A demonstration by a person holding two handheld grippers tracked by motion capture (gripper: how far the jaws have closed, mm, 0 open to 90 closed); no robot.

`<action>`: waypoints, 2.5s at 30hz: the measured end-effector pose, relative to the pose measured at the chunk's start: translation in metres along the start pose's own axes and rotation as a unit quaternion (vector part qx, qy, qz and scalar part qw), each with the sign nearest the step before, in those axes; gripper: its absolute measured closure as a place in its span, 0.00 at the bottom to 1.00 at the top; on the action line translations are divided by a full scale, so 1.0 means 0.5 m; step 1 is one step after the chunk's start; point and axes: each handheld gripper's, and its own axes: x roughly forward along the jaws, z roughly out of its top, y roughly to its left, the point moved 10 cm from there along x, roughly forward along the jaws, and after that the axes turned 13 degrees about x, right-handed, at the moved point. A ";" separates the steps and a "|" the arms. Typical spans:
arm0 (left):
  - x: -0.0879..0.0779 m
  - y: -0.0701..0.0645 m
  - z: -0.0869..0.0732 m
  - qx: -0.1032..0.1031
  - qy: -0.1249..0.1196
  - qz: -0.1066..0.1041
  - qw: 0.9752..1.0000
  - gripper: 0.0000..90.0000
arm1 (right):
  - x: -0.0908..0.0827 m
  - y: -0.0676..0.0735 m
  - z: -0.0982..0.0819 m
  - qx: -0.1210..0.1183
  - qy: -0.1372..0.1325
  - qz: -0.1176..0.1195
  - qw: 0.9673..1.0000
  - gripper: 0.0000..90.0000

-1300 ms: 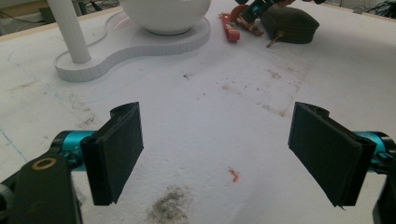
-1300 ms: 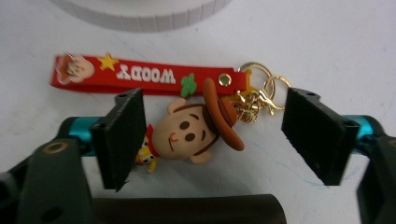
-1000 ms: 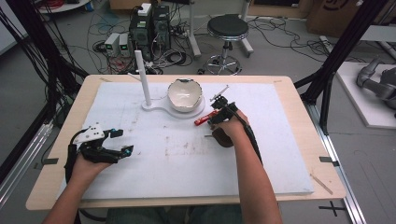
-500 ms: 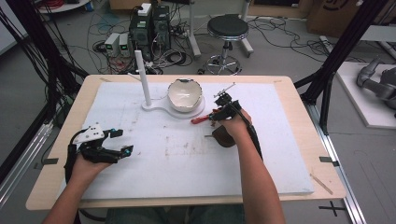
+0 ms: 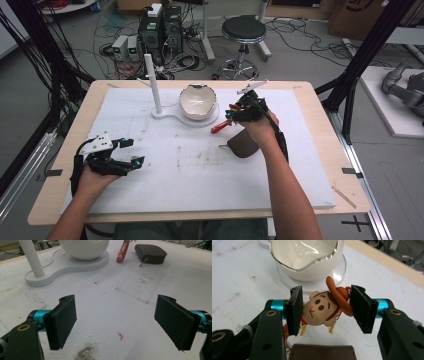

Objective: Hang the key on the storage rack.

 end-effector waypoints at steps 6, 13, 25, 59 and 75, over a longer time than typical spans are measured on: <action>-0.004 0.001 0.003 -0.001 -0.004 0.001 1.000 0.20 | -0.049 0.029 0.037 -0.021 -0.028 0.011 0.999 0.52; -0.005 0.000 0.005 0.000 -0.006 0.002 1.000 0.20 | -0.096 0.063 0.072 -0.037 -0.050 0.028 0.998 0.52; -0.006 0.000 0.005 0.000 -0.005 0.001 1.000 0.20 | -0.115 0.112 0.101 -0.068 -0.063 0.077 0.993 0.52; -0.018 0.000 0.000 -0.002 -0.005 0.006 1.000 0.20 | -0.102 0.240 0.212 -0.144 -0.077 0.219 0.962 0.52; -0.068 -0.002 -0.022 -0.001 0.003 0.027 1.000 0.20 | -0.057 0.341 0.279 -0.171 -0.071 0.260 0.948 0.52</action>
